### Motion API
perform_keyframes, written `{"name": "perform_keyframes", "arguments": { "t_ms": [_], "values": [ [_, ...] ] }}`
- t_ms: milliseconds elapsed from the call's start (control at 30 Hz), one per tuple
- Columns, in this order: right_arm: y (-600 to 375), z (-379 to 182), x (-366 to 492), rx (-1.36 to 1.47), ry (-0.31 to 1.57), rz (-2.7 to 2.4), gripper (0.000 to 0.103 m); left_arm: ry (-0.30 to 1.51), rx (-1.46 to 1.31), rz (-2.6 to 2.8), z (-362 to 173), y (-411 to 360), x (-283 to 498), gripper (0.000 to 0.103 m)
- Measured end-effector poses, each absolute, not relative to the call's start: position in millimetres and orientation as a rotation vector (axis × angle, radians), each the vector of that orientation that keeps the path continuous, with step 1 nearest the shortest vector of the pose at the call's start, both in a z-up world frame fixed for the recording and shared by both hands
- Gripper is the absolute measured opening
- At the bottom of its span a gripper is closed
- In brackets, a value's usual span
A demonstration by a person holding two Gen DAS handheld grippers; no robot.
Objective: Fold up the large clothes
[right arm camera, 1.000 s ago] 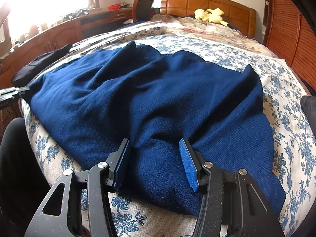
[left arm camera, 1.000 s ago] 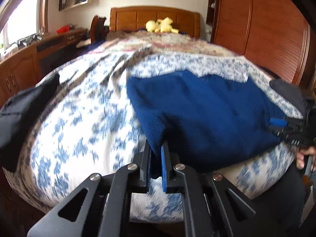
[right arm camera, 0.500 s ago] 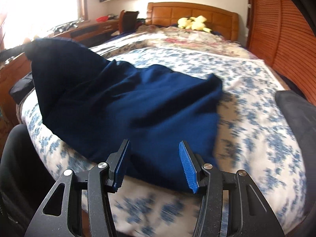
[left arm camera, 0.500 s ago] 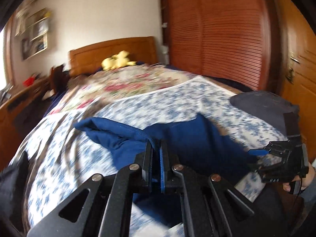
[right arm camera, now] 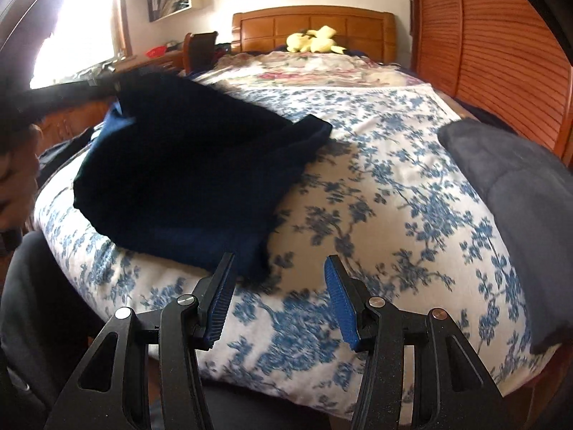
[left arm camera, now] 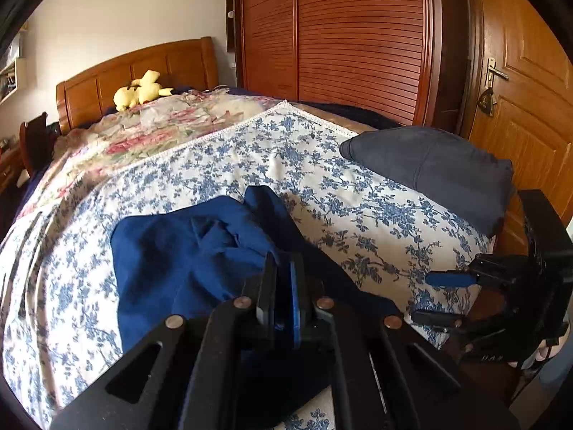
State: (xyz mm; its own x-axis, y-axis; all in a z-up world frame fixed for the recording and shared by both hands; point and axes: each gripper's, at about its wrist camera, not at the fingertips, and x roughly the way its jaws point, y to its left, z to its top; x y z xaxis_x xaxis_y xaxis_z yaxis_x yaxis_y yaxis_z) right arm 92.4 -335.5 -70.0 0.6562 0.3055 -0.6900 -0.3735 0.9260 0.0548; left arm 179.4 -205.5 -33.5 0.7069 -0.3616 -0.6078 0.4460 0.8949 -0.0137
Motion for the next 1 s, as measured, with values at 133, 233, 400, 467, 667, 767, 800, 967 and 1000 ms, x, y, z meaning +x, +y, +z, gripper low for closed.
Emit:
{"name": "perform_keyframes", "arguments": {
  "t_ms": [133,233,400,467,667,767,800,967,1000],
  "values": [
    [-337.6,-67.8,97.1,-0.057,0.766,0.399,0.051,0.625,0.126,-0.463,-27.5,-195.9,166.5,0.012],
    [-330.0,-59.1,100.7,-0.074,0.749,0.396,0.051,0.594,0.113,-0.465,-17.0,-179.1,152.8,0.024],
    [-310.0,-35.1,108.5,-0.104,0.703,0.407,0.051,0.567,0.094,-0.426,-10.3,-143.9,139.3,0.03],
    [-298.2,-23.9,111.2,-0.112,0.679,0.418,0.051,0.565,0.071,-0.406,-10.6,-122.1,132.8,0.034],
    [-256.4,-2.2,120.9,-0.137,0.623,0.463,0.051,0.587,0.041,-0.347,-26.1,-68.0,120.2,0.038],
    [-235.9,-0.8,129.5,-0.153,0.624,0.482,0.051,0.599,0.026,-0.319,-35.1,-44.4,114.9,0.04],
    [-227.9,-1.7,133.4,-0.158,0.629,0.49,0.051,0.601,0.02,-0.312,-37.6,-38.8,113.7,0.04],
    [-198.5,-15.5,148.0,-0.199,0.669,0.509,0.051,0.609,-0.018,-0.283,-52.1,-9.4,108.9,0.047],
    [-194.9,-19.7,149.7,-0.208,0.681,0.508,0.051,0.61,-0.022,-0.28,-54.1,-5.8,107.3,0.047]
  ]
}}
